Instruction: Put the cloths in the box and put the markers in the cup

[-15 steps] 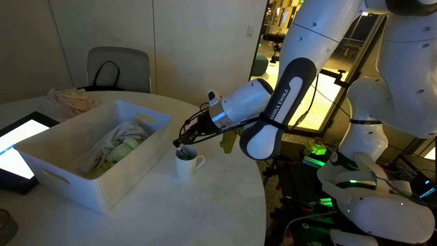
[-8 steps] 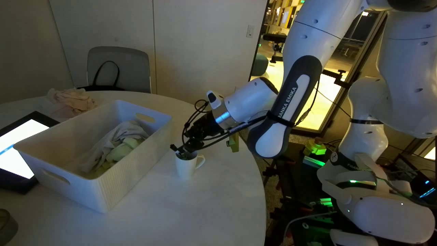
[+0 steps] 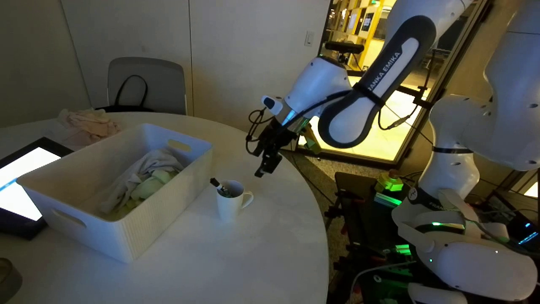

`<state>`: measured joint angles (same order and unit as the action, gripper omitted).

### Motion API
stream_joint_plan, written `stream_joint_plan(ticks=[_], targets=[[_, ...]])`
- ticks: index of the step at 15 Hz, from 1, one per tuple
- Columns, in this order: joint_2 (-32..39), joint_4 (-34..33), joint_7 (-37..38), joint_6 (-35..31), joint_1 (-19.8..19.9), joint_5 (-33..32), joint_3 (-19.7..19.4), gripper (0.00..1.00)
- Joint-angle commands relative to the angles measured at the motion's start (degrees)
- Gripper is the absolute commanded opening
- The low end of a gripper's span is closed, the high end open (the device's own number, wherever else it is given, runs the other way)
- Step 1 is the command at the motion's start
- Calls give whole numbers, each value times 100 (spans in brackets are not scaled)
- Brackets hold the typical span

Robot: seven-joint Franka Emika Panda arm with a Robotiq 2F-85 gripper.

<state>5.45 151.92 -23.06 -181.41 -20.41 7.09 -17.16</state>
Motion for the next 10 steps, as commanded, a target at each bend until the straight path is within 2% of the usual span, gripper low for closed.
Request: stream_joint_plan(ticks=[1,4,5,6,7,8,10], targets=[[-308,-367,327,1638,-540,-1503,-1349,100],[-852,-576,1146,3061,-522,-3031,-1441,100],[-1107,-635,1297,3510,540,-3356,-338,100],[-1358,-671,1264,3941,660,-3402,-108,100],[-742,-642,1033,3241,958,-3010,63,100],[-937,-691,1087,3567,1090,-3086,289,100],[-1211,-697,1074,3828,1184,-3117,441,100]])
